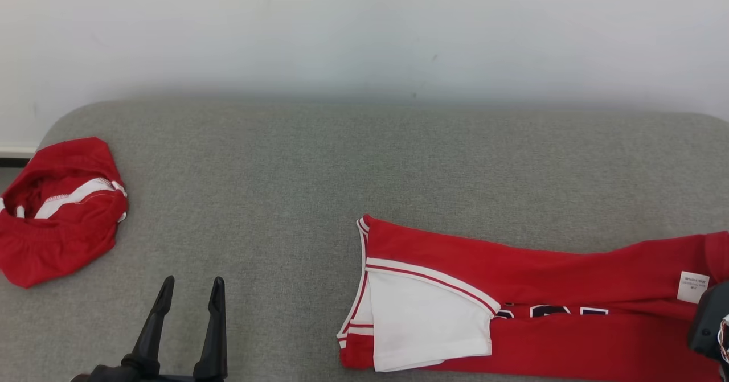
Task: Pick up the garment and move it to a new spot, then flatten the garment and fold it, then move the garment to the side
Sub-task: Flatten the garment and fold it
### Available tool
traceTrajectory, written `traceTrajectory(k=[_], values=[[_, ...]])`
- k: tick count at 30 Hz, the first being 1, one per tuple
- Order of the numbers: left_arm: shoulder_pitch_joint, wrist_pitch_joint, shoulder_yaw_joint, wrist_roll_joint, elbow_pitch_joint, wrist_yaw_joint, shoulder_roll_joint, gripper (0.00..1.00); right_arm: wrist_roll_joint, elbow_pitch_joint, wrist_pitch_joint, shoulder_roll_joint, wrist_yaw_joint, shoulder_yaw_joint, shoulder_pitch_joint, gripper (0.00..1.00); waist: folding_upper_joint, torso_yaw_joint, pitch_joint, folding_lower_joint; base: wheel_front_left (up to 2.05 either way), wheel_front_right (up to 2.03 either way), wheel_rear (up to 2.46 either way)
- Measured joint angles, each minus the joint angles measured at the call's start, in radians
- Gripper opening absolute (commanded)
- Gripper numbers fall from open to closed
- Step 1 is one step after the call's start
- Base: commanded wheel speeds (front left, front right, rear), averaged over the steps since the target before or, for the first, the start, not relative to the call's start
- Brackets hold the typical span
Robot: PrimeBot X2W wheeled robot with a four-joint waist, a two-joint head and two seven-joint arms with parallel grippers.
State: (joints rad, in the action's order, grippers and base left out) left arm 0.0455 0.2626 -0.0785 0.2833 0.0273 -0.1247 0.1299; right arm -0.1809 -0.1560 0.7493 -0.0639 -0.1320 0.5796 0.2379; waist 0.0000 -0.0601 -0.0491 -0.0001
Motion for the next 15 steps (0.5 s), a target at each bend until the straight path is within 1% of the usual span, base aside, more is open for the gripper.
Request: traceTrajectory(k=[4, 8, 9, 10, 11, 15], values=[[0.0, 0.0, -0.001, -0.001, -0.015, 0.0, -0.002, 1.0, 0.025, 0.051, 0.016, 0.003, 0.0, -0.036, -0.011, 0.0, 0.0, 0.014, 0.013, 0.0, 0.0, 0.0, 0.0], [0.001, 0.0, -0.004, -0.001, -0.023, 0.0, -0.007, 1.0, 0.099, 0.084, 0.031, 0.008, 0.0, -0.134, -0.012, 0.0, 0.0, 0.021, 0.022, 0.0, 0.0, 0.0, 0.0], [0.0, 0.0, -0.006, -0.001, -0.026, 0.0, -0.007, 1.0, 0.126, 0.088, 0.038, 0.01, 0.0, -0.165, -0.012, 0.0, 0.0001, 0.021, 0.025, 0.0, 0.0, 0.0, 0.0], [0.0, 0.0, -0.013, -0.001, -0.031, 0.0, -0.008, 1.0, 0.205, 0.095, 0.053, 0.012, 0.0, -0.227, -0.012, 0.0, 0.0, 0.017, 0.029, 0.0, 0.0, 0.0, 0.0], [0.0, 0.0, -0.014, -0.001, -0.034, 0.0, -0.008, 1.0, 0.25, 0.094, 0.059, 0.012, 0.0, -0.258, -0.012, 0.0, 0.0, 0.014, 0.032, 0.0, 0.0, 0.0, 0.0], [0.003, 0.0, -0.019, 0.002, -0.038, 0.0, -0.006, 1.0, 0.383, 0.068, 0.056, 0.013, 0.0, -0.376, -0.014, 0.0, 0.0, -0.002, 0.04, 0.0, 0.0, 0.0, 0.0]])
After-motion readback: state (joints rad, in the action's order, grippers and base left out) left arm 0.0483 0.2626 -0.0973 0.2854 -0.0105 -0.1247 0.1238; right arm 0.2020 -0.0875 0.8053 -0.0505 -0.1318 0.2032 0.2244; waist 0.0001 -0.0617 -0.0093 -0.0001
